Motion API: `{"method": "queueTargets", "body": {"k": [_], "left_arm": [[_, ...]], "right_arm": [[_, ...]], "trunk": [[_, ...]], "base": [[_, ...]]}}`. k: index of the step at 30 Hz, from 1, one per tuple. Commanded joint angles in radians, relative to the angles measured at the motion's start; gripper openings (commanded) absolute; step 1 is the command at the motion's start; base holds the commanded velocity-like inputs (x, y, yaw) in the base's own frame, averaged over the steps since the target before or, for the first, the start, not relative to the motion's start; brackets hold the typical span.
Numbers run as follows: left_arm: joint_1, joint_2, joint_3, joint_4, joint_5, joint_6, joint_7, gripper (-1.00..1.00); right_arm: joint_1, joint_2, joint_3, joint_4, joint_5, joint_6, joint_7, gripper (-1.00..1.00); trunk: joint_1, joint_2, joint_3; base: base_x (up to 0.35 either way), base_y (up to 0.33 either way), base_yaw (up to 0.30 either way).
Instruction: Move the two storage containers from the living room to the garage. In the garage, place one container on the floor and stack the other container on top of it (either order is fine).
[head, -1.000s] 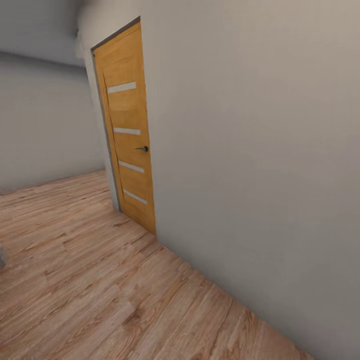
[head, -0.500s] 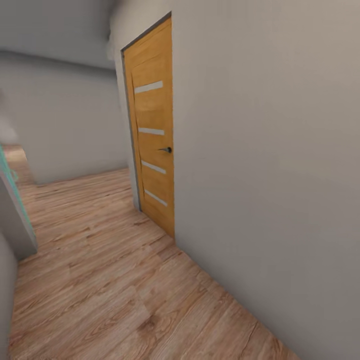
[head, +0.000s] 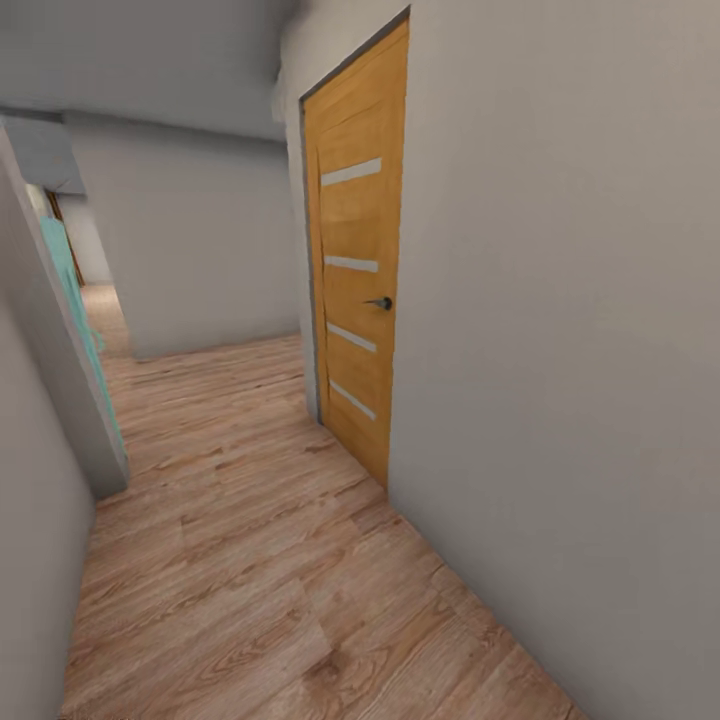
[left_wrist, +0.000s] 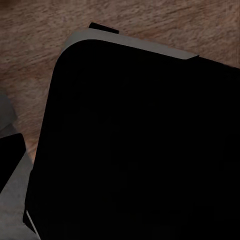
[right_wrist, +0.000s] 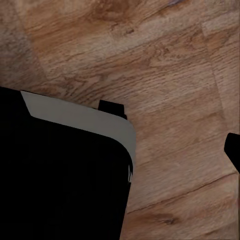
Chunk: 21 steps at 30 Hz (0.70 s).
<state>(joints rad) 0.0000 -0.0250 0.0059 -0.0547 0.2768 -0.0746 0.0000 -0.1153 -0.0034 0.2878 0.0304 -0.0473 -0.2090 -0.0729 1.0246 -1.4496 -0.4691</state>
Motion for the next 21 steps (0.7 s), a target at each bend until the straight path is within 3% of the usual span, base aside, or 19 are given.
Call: {"method": "queueTargets", "body": {"k": [1, 21], "left_arm": [[0.0, 0.0, 0.0, -0.001, 0.005, -0.002, 0.0, 1.0], [0.0, -0.001, 0.0, -0.001, 0.004, -0.002, 0.0, 1.0]], "right_arm": [[-0.001, 0.0, 0.008, 0.003, -0.005, -0.006, -0.002, 1.0], [-0.001, 0.002, 0.008, 0.003, -0.005, -0.006, -0.004, 1.0]], "trunk": [[0.0, 0.0, -0.001], [0.0, 0.0, -0.001]], "base": [[0.216, 0.0, 0.28], [0.216, 0.0, 0.281]]}}
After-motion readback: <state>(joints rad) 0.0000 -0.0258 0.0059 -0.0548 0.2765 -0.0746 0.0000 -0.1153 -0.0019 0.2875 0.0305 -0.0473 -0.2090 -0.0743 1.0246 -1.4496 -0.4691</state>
